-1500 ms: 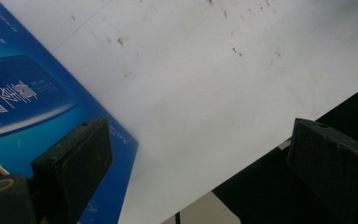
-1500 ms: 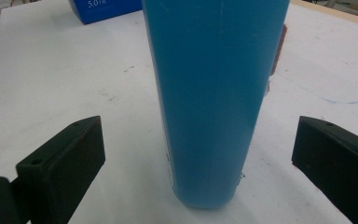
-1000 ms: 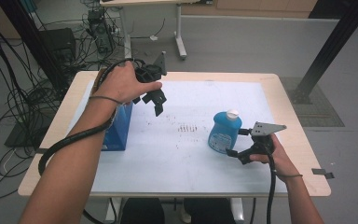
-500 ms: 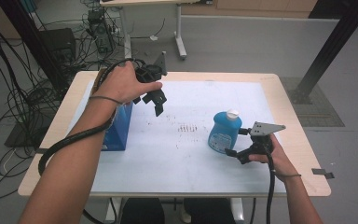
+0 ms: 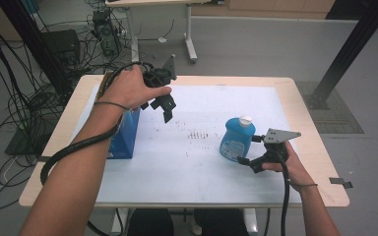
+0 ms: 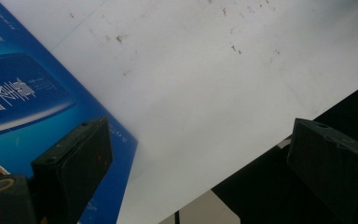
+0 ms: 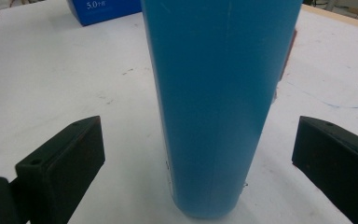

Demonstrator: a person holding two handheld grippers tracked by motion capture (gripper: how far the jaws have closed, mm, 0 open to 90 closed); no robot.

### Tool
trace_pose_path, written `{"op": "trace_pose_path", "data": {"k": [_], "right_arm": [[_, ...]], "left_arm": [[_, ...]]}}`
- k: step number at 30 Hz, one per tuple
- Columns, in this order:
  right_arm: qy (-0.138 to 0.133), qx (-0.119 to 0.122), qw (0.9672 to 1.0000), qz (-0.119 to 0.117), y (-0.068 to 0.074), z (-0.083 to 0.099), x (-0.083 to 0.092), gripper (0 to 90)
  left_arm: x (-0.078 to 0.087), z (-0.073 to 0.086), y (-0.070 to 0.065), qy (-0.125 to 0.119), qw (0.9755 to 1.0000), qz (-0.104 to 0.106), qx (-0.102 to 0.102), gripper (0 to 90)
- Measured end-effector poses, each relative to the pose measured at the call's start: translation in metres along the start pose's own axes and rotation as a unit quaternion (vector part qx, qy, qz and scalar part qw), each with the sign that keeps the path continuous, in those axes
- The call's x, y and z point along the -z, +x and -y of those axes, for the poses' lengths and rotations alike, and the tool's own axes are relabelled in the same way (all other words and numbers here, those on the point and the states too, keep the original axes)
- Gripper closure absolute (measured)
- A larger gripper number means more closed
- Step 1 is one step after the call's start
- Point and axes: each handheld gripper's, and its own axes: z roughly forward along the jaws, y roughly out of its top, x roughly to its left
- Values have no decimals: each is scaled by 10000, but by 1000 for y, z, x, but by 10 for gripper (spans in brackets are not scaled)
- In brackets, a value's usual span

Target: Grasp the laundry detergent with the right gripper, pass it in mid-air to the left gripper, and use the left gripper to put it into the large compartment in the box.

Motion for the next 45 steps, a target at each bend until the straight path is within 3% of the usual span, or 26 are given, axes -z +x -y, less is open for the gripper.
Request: {"op": "trace_pose_path", "data": {"k": [19,29,30,45], "right_arm": [[-131,-17,9999,19,2,7,-10,19],[-306,-12,9995,27,1,16,-15,20],[-324,-13,9995,27,0,18,-15,20],[-542,-36,9985,40,0,26,-28,19]], "left_arm": [[1,3,0,27,10000,3,39,71],[-1,3,-3,11,10000,10,-57,72],[-2,5,-4,-29,10000,25,6,71],[4,10,-2,-43,10000,-25,-40,71]]}}
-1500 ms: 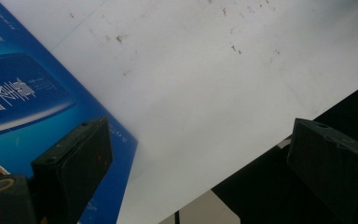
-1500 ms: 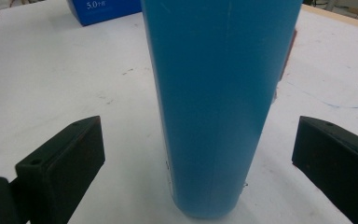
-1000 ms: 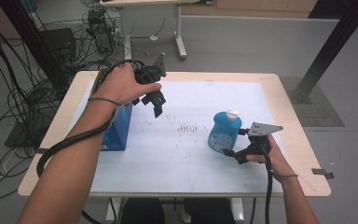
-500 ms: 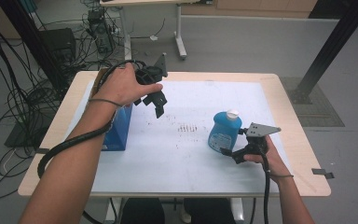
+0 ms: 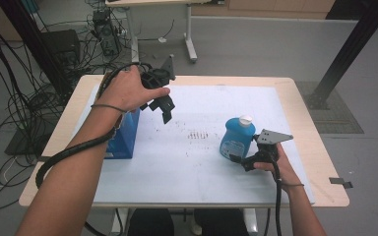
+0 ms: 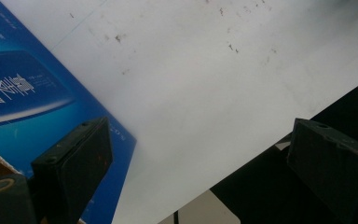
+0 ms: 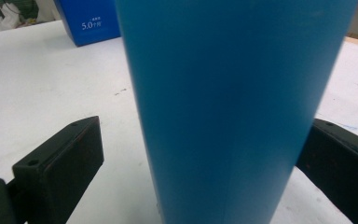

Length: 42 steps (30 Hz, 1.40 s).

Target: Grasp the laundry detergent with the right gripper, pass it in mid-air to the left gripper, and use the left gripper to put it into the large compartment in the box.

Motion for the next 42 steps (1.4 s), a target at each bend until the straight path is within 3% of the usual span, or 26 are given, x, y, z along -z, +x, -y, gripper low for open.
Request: {"op": "trace_pose_path", "data": {"k": [11,42], "right_arm": [[30,-43,10000,68,2,1,-5,36],[-5,-59,9999,116,3,2,-8,240]], "left_arm": [[-1,0,1,8,10000,2,35,71],[-2,-1,2,12,10000,22,69,71]]}}
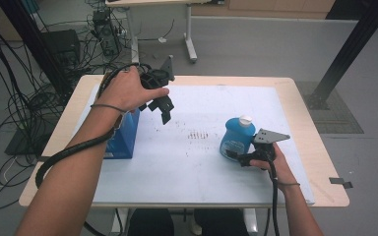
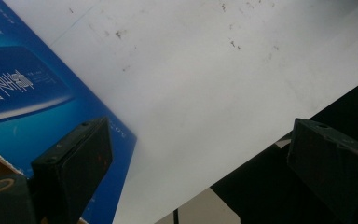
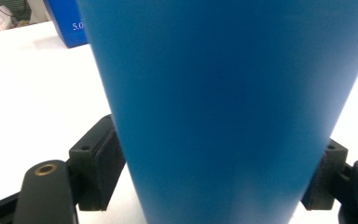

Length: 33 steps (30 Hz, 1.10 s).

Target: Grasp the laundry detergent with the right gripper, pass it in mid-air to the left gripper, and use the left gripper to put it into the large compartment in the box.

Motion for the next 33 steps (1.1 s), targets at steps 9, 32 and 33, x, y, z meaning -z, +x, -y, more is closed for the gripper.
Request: {"op": "trace_pose_path", "data": {"k": [9,32,33], "right_arm": [[3,-24,10000,-9,-1,0,0,308],[-9,41,10000,-20,-2,1,3,402],[-10,49,10000,-23,-2,1,3,403]], "left_arm": [[1,-2,-2,5,10000,-6,-17,71],[1,-2,-5,0,10000,15,-62,71],[2,-2,-5,2,10000,7,-73,71]]}}
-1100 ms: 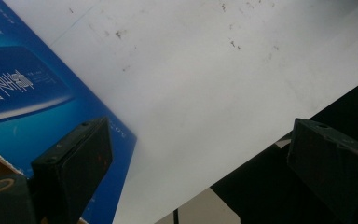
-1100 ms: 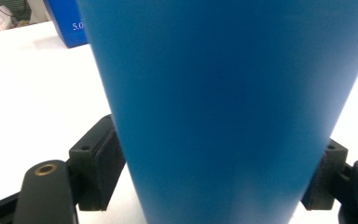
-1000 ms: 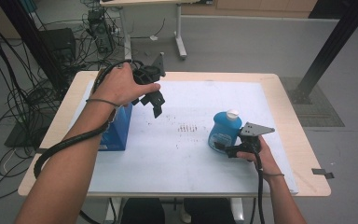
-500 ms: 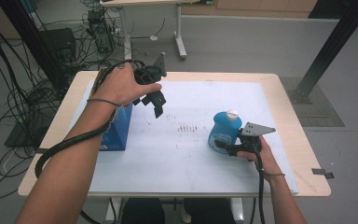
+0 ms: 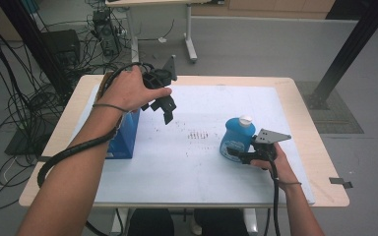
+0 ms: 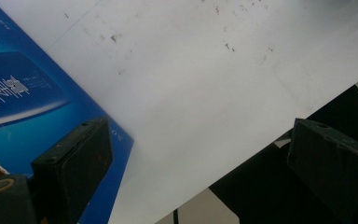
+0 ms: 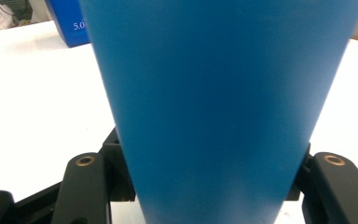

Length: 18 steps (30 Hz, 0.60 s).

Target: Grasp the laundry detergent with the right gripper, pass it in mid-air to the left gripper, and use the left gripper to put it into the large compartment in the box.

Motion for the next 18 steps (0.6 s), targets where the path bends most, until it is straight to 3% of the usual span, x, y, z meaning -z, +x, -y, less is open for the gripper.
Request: {"op": "trace_pose_path", "data": {"k": [18], "right_arm": [[-79,25,10000,3,0,4,0,407]], "left_arm": [[-1,0,0,4,10000,13,-22,71]]}}
